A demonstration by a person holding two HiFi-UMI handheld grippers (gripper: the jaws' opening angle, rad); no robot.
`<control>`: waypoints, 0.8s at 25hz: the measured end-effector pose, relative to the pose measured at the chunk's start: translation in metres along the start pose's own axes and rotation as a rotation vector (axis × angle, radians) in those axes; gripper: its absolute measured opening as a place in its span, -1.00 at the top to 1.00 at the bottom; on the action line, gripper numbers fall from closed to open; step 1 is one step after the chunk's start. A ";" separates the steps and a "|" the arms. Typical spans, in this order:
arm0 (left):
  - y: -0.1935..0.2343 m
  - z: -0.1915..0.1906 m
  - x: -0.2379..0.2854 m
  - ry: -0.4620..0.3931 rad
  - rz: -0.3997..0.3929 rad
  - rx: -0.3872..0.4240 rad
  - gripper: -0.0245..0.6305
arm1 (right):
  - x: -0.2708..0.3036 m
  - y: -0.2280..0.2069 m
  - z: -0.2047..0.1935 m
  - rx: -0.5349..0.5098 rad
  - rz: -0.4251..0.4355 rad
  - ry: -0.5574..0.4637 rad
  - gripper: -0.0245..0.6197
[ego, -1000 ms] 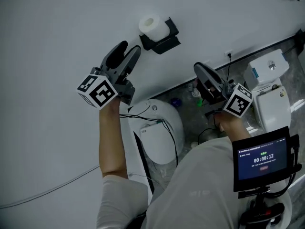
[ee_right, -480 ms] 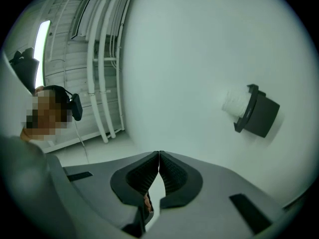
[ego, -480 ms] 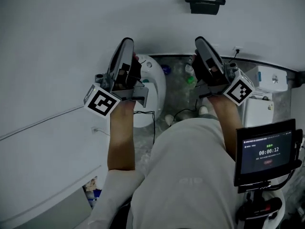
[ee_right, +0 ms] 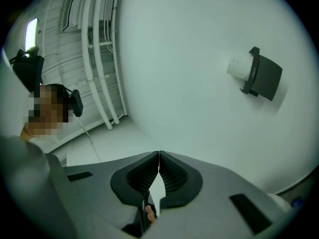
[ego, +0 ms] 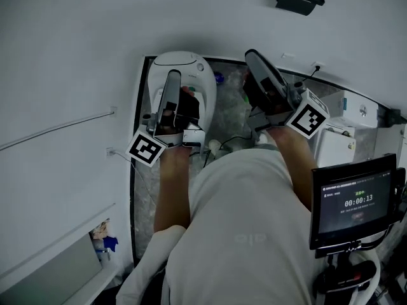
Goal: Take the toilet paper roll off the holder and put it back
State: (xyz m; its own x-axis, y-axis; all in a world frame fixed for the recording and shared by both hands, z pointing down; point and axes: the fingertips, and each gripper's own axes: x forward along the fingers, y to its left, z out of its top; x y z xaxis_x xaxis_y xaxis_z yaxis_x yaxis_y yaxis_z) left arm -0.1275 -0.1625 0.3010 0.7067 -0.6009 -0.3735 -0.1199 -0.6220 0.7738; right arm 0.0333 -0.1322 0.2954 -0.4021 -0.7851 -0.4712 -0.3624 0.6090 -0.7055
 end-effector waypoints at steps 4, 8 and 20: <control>0.005 -0.006 -0.012 -0.022 -0.003 -0.045 0.91 | -0.001 -0.002 -0.012 0.010 -0.006 0.039 0.89; 0.010 -0.009 -0.017 -0.035 -0.001 -0.066 0.91 | -0.001 -0.001 -0.021 0.012 -0.001 0.070 0.89; 0.017 -0.015 -0.015 -0.033 0.008 -0.099 0.91 | 0.003 -0.005 -0.023 0.004 -0.003 0.095 0.89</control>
State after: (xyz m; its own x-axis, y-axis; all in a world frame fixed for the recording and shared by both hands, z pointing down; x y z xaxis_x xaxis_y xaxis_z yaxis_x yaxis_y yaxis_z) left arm -0.1296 -0.1563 0.3270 0.6825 -0.6226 -0.3829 -0.0543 -0.5655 0.8229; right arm 0.0146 -0.1354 0.3094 -0.4785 -0.7728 -0.4169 -0.3606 0.6059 -0.7091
